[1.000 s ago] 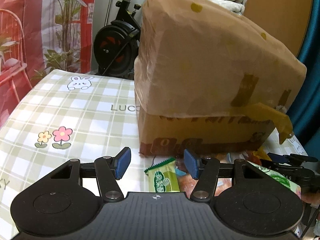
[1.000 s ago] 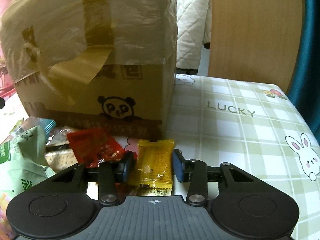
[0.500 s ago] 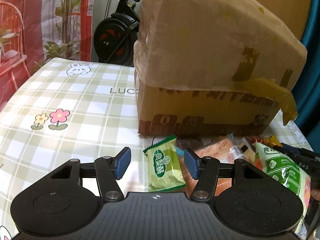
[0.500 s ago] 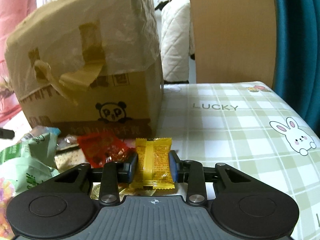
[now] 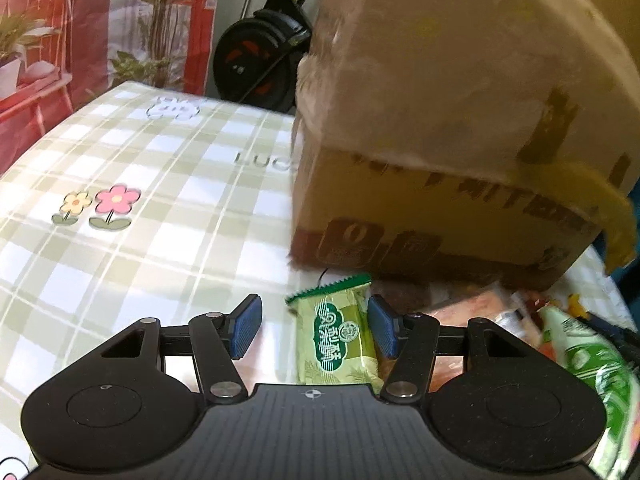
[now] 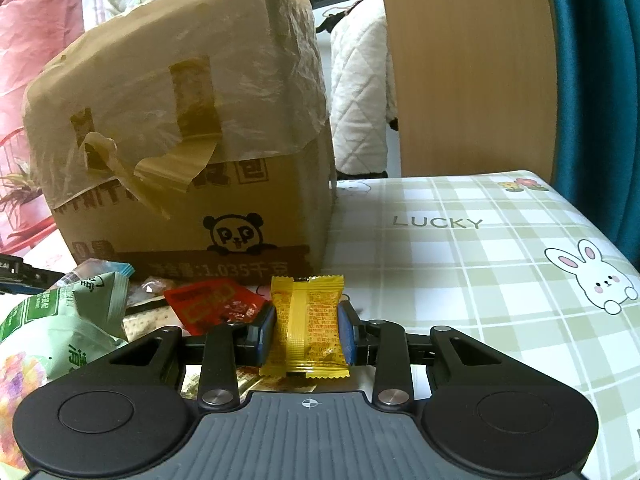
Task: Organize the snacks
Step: 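Grasp the green cookie packet with the left gripper while the right holds the yellow candy, then carry both snacks over the lined box and open both grippers to drop them, then grasp the large green chip bag with both grippers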
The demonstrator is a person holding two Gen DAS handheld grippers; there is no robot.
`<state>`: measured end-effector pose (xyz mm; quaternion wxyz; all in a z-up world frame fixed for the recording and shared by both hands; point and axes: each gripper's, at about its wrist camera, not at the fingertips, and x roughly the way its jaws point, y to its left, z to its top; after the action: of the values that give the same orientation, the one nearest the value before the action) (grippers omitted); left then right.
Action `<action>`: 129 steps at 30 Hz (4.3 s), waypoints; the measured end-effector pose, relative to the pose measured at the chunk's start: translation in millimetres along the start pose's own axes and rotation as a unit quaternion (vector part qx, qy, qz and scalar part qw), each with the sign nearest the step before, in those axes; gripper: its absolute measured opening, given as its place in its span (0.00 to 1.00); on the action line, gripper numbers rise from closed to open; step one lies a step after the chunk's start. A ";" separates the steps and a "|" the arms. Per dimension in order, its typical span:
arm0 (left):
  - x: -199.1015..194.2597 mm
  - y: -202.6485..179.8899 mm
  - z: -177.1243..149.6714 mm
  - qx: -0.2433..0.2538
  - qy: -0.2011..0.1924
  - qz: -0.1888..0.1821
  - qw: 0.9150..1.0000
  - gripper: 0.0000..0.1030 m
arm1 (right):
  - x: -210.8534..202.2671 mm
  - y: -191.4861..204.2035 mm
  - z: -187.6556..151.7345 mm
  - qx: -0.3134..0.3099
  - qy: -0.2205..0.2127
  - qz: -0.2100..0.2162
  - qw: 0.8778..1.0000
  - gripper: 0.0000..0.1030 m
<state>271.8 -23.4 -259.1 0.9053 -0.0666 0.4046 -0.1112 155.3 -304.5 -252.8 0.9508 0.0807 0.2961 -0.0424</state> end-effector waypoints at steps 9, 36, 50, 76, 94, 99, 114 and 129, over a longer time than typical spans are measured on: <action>-3.7 0.8 -12.2 0.030 -0.012 0.024 0.999 0.58 | -0.5 -0.5 0.6 0.000 0.003 0.001 1.000 0.30; -20.6 29.2 -16.4 -0.009 -0.032 0.067 0.997 0.55 | 0.5 -1.3 1.2 0.002 0.006 0.011 1.000 0.30; -20.6 14.6 -25.4 0.052 -0.039 0.102 0.993 0.38 | 1.6 -1.1 1.2 0.004 0.007 0.008 1.000 0.30; -99.9 -0.7 11.2 0.027 -0.140 0.057 0.988 0.38 | -26.9 6.2 16.2 0.005 -0.030 -0.003 1.000 0.30; -128.8 -91.3 133.2 0.096 -0.219 -0.030 0.971 0.38 | -73.3 58.0 190.5 -0.061 -0.166 0.051 0.983 0.30; -93.5 -109.1 155.6 0.097 -0.182 -0.048 0.977 0.38 | -28.8 80.4 208.2 -0.059 -0.105 0.047 0.992 0.30; -103.7 -79.6 142.6 0.105 -0.160 -0.068 0.979 0.53 | -39.3 74.7 189.0 -0.016 -0.091 0.056 0.994 0.51; -144.6 -50.5 40.2 0.091 -0.118 -0.098 0.984 0.53 | -113.5 64.7 78.7 0.025 -0.052 0.050 0.997 0.58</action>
<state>200.7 -34.0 -118.0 0.9337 -0.0362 0.2744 -0.2271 114.2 -251.3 -115.9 0.9636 0.1165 0.2406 -0.0057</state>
